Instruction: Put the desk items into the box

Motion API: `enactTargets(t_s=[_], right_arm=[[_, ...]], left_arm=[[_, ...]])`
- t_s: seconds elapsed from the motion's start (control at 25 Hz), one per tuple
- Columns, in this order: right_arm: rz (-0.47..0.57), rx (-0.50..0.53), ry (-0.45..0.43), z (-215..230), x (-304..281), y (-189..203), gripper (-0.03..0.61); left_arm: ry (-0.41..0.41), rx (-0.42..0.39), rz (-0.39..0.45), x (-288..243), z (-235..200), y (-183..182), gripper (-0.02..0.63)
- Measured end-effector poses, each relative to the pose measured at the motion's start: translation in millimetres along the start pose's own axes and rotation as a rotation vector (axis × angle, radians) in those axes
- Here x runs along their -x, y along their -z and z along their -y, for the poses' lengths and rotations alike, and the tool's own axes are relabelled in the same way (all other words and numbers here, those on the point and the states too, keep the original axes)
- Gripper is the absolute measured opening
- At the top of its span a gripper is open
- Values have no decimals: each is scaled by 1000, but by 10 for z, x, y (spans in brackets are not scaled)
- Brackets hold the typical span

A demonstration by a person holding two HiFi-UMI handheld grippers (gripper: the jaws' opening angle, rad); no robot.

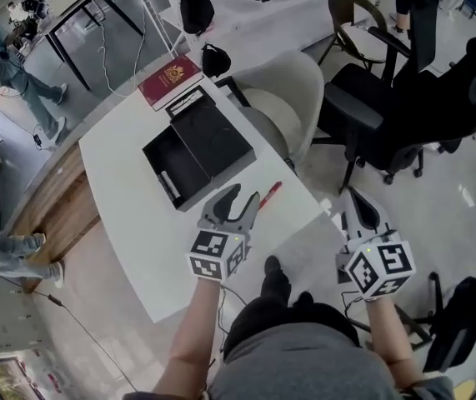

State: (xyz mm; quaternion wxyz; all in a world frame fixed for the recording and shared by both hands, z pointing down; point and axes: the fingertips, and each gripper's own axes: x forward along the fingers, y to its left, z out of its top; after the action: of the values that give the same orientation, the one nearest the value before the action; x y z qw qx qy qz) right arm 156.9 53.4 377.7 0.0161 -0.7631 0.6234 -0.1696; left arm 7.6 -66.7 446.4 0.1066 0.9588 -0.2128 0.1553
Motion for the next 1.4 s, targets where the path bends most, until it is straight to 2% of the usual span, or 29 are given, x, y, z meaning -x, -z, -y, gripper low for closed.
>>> enactTargets(t_s=[0.6, 0.88, 1.4], right_arm=[[9, -23, 125, 126, -121, -78, 5], [14, -28, 155, 182, -103, -99, 5], [24, -53, 179, 348, -98, -90, 5]], left_arm=[[164, -9, -168, -445, 78, 353, 156], [198, -14, -238, -589, 116, 538, 156], [203, -53, -375, -732, 159, 865, 156]])
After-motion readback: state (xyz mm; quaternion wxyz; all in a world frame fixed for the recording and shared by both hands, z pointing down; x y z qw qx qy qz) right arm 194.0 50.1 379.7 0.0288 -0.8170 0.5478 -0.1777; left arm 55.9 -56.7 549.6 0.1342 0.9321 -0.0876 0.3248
